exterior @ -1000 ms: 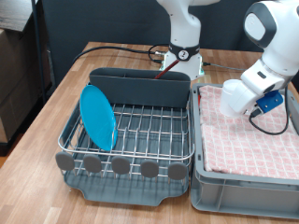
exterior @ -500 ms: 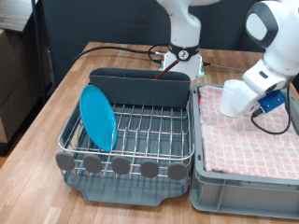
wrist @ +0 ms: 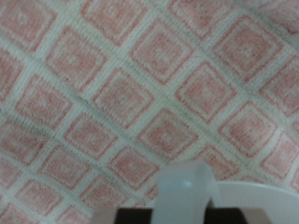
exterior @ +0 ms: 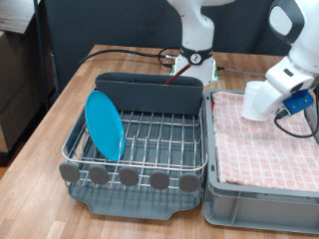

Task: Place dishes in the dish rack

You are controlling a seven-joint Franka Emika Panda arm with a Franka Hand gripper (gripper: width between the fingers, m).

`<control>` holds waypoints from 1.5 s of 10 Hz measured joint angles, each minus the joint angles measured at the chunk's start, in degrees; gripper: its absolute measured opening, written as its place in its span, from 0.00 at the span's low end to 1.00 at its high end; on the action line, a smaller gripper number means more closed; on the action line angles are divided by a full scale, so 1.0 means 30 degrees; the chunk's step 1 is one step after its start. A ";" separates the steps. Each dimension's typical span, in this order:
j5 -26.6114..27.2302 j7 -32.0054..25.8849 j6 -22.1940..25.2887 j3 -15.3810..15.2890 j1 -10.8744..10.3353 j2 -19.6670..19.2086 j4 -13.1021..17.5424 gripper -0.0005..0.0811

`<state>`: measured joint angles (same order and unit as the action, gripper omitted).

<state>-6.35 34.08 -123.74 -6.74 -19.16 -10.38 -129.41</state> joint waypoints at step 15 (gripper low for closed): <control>0.0244 0.3901 0.0249 0.1427 0.0151 0.1992 0.0994 0.09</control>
<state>-5.62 45.78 -122.99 -2.46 -18.71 -4.41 -126.43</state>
